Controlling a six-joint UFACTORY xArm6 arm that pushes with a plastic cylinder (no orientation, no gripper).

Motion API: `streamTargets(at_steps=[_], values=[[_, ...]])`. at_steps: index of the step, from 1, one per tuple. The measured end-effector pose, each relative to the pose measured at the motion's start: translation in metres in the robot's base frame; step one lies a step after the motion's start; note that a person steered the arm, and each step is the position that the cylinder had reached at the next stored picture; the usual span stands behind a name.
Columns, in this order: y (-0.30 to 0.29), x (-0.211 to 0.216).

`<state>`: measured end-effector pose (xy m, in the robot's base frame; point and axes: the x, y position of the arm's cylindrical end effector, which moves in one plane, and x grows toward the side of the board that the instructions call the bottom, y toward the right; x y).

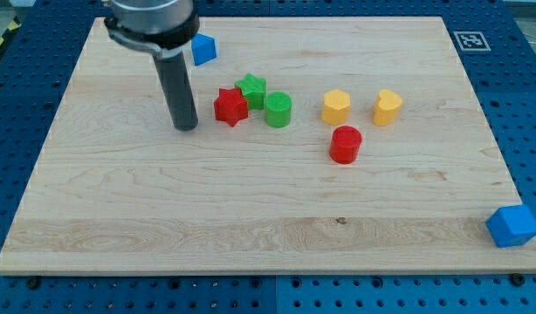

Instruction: Move blue triangle to the top left of the green star

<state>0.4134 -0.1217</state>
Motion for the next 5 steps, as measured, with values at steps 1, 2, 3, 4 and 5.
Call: streamTargets(at_steps=[1, 2, 3, 4, 5], values=[[-0.024, -0.02], [-0.031, -0.02], [-0.031, -0.02], [-0.031, -0.023], [-0.032, -0.044]])
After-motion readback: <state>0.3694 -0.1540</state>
